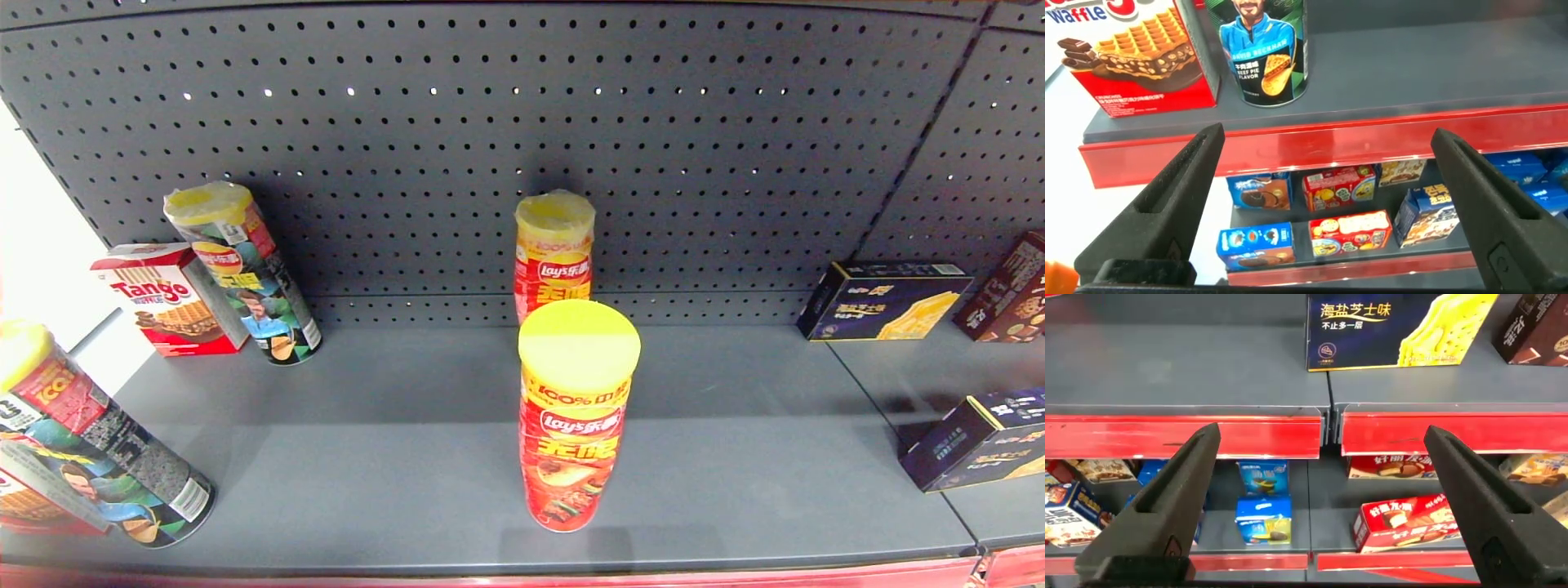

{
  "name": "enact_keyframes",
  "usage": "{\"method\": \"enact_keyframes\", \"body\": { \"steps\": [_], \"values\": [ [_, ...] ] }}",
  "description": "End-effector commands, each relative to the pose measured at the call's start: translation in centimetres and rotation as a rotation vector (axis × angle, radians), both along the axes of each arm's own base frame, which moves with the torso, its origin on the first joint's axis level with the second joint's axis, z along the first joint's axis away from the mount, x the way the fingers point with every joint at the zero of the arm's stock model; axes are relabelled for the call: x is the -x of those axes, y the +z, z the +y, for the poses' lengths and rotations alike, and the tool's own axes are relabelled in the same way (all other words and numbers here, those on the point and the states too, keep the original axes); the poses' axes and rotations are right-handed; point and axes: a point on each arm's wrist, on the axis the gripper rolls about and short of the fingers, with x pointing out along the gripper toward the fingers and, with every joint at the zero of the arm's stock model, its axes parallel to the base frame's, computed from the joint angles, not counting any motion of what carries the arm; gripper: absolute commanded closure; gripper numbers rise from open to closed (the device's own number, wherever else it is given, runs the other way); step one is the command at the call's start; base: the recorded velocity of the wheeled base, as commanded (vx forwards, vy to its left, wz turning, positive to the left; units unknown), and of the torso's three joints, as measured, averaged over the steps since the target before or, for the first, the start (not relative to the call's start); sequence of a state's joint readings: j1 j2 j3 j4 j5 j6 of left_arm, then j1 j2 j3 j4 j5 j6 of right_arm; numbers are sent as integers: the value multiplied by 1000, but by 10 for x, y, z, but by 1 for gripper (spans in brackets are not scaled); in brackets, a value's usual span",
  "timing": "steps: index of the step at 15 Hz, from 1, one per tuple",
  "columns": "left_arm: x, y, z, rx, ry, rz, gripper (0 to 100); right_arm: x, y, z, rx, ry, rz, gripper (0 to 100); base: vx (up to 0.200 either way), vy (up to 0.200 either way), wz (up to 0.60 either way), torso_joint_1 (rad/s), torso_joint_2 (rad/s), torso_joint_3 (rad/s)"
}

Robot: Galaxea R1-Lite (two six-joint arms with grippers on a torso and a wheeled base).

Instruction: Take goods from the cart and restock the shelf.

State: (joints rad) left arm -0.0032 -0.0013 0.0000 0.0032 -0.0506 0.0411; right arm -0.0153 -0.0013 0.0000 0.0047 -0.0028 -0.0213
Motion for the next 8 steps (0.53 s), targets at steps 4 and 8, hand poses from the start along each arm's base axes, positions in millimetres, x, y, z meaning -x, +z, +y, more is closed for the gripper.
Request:
{"method": "enact_keyframes", "body": {
  "steps": [4,8],
  "values": [
    [0,0,0,7,14,1,0,0,0,0,2,1,1,0,0,0,0,0,0,0],
    [0,0,0,1,6,1,0,0,0,0,0,1,0,0,0,0,0,0,0,0]
  ]
}}
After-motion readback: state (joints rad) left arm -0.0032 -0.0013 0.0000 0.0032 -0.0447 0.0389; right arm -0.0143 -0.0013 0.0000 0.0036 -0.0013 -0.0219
